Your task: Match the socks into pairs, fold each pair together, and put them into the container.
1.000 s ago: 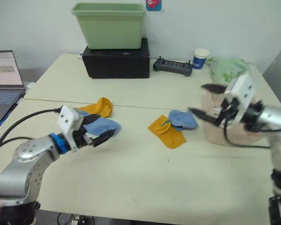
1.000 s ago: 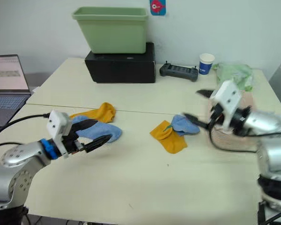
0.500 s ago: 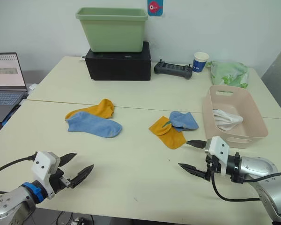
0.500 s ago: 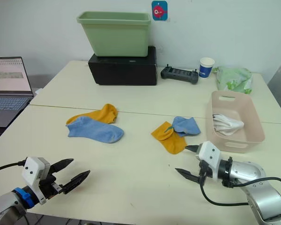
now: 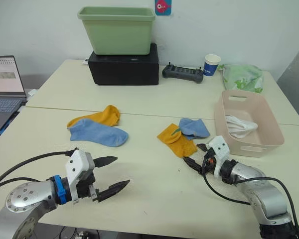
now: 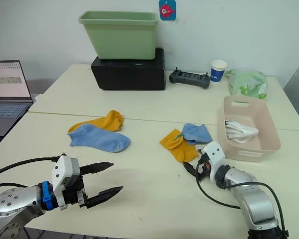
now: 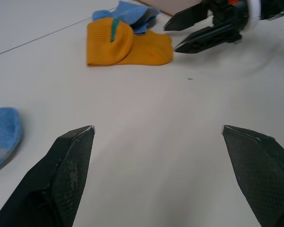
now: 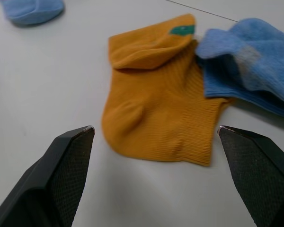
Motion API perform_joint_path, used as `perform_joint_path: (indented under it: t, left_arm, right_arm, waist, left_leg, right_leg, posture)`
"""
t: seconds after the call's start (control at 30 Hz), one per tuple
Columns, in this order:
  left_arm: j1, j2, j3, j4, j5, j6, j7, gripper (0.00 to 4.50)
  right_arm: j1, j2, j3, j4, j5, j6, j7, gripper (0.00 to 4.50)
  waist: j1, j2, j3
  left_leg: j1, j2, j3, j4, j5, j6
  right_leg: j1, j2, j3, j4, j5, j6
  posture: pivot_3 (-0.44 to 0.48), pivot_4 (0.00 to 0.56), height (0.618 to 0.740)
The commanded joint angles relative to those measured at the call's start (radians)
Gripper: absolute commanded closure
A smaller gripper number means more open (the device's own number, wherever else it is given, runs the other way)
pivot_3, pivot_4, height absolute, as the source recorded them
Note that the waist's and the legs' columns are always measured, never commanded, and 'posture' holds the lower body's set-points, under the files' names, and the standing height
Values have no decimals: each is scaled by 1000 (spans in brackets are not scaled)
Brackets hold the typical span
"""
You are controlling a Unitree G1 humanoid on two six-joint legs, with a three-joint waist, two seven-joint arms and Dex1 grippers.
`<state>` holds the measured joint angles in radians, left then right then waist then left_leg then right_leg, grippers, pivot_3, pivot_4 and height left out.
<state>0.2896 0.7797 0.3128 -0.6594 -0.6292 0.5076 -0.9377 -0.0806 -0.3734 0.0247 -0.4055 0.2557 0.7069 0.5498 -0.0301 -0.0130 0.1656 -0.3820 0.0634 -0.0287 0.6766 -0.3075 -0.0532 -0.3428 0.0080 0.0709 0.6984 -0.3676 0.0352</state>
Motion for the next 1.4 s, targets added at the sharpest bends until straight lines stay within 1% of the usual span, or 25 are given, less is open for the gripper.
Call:
perform_joint_path:
  t: [0.03,0.17,0.23,0.3,0.4,0.43,0.53,0.6,0.63,0.77,0.83,0.93,0.97,1.0,1.03,1.07,1.1,1.17,1.27,1.4]
  left_arm:
    - [-48,28,-8,-52,-59,22,-14,0]
    - [-93,40,-31,-55,-66,23,-17,0]
    - [-111,38,-44,-47,-58,17,-12,0]
    - [-118,34,-49,-42,-53,16,-4,0]
    - [-119,36,-51,-31,-43,12,-1,0]
    - [-120,35,-51,-26,-35,7,2,0]
    - [-130,32,-46,-4,-17,1,17,0]
    - [-148,35,-50,31,27,-19,33,0]
    - [-164,33,-55,51,53,-31,46,0]
    - [-260,5,-111,111,104,-31,101,0]
    - [-337,-31,-194,149,150,-30,131,0]
    - [-451,-110,-333,232,250,-66,169,0]
    - [-472,-127,-359,252,273,-77,173,0]
    - [-505,-156,-394,282,296,-85,180,0]
    - [-566,-205,-460,346,345,-110,191,0]
    - [-637,-268,-523,438,406,-144,219,0]
    - [-688,-307,-572,513,456,-173,226,0]
    - [-747,-356,-611,626,517,-234,238,0]
    - [-812,-413,-638,765,567,-327,246,0]
    - [-842,-451,-654,837,586,-354,213,0]
  right_arm:
    - [-21,27,-30,9,10,4,-57,18]
    - [-32,44,2,37,-29,1,-116,18]
    - [-40,48,33,46,-53,18,-147,380]
    - [-40,25,75,34,-79,13,-140,923]
    - [-38,-16,134,6,-112,-7,-116,2000]
    - [-39,-27,151,-4,-115,-5,-109,2290]
    - [-43,-36,166,-30,-103,14,-94,3395]
    - [-48,-48,173,-55,-83,29,-65,4152]
    - [-49,-53,174,-69,-71,39,-51,4460]
    - [-38,-82,174,-113,-48,74,-18,4460]
    - [-29,-89,170,-127,-44,86,-17,4460]
    - [-28,-86,171,-129,-47,94,-26,4460]
    - [-29,-84,173,-130,-49,97,-29,4460]
    - [-31,-83,175,-131,-52,97,-32,4460]
    - [-33,-80,178,-132,-55,100,-36,4460]
    - [-34,-76,180,-132,-57,104,-41,4460]
    - [-37,-72,185,-133,-59,107,-44,4460]
    - [-40,-66,192,-136,-63,113,-50,4460]
    - [-43,-62,198,-136,-66,116,-58,4460]
    - [-46,-57,206,-134,-70,113,-67,4460]
  waist:
    - [0,0,0]
    - [-1,1,0]
    - [-2,1,0]
    - [-3,1,0]
    - [-3,1,0]
    - [-3,1,0]
    - [-3,1,0]
    - [-3,1,0]
    - [-3,1,0]
    - [-1,0,0]
    - [2,1,1]
    - [4,1,1]
    - [3,0,0]
    - [3,0,0]
    - [3,1,0]
    - [4,1,0]
    - [6,0,0]
    - [5,0,0]
    - [-5,0,0]
    - [-2,0,0]
  left_leg:
    - [0,0,0,0,0,0]
    - [0,0,0,0,0,0]
    - [0,0,0,0,0,0]
    - [0,0,0,0,0,0]
    - [1,0,0,0,0,0]
    - [0,0,0,0,0,0]
    - [0,0,0,0,0,0]
    - [0,0,0,0,0,1]
    - [0,0,0,0,0,1]
    - [0,0,0,0,0,1]
    - [-1,0,0,0,0,1]
    - [-1,-1,0,0,0,1]
    - [-1,-2,1,0,0,1]
    - [-2,-2,1,1,0,0]
    - [-2,-1,1,1,0,0]
    - [-2,-2,2,1,0,0]
    - [-2,-2,2,1,0,0]
    - [-3,-2,1,2,0,0]
    - [-5,-2,3,2,1,-1]
    - [-11,0,1,3,1,-1]
  right_leg:
    - [0,0,0,0,0,0]
    - [-1,0,0,0,0,0]
    - [-1,0,0,0,0,0]
    - [-1,0,0,1,0,0]
    - [-1,0,0,1,0,0]
    - [-1,0,0,1,0,0]
    - [-1,1,0,1,0,0]
    - [-1,1,0,1,0,0]
    - [-1,1,0,1,0,0]
    - [-1,1,-1,1,0,0]
    - [-1,0,-1,0,0,0]
    - [-1,0,-1,0,0,0]
    - [-1,0,-1,0,0,0]
    - [-1,0,-1,0,0,0]
    - [-1,0,-1,0,0,0]
    - [-2,0,-1,0,0,0]
    - [-2,0,-2,0,0,0]
    - [-2,1,-2,1,0,0]
    - [-5,1,1,1,0,0]
    - [-11,3,-1,3,0,0]
  posture:
    - [0,150,720]
    - [0,150,720]
    - [0,150,720]
    - [0,150,720]
    - [0,150,720]
    - [0,150,720]
    - [0,150,720]
    - [0,150,720]
    - [0,150,720]
    - [0,150,720]
    - [0,150,720]
    - [0,150,720]
    - [0,150,720]
    - [0,150,720]
    - [0,150,720]
    - [0,150,720]
    - [0,150,720]
    - [0,150,720]
    - [0,150,720]
    - [0,150,720]
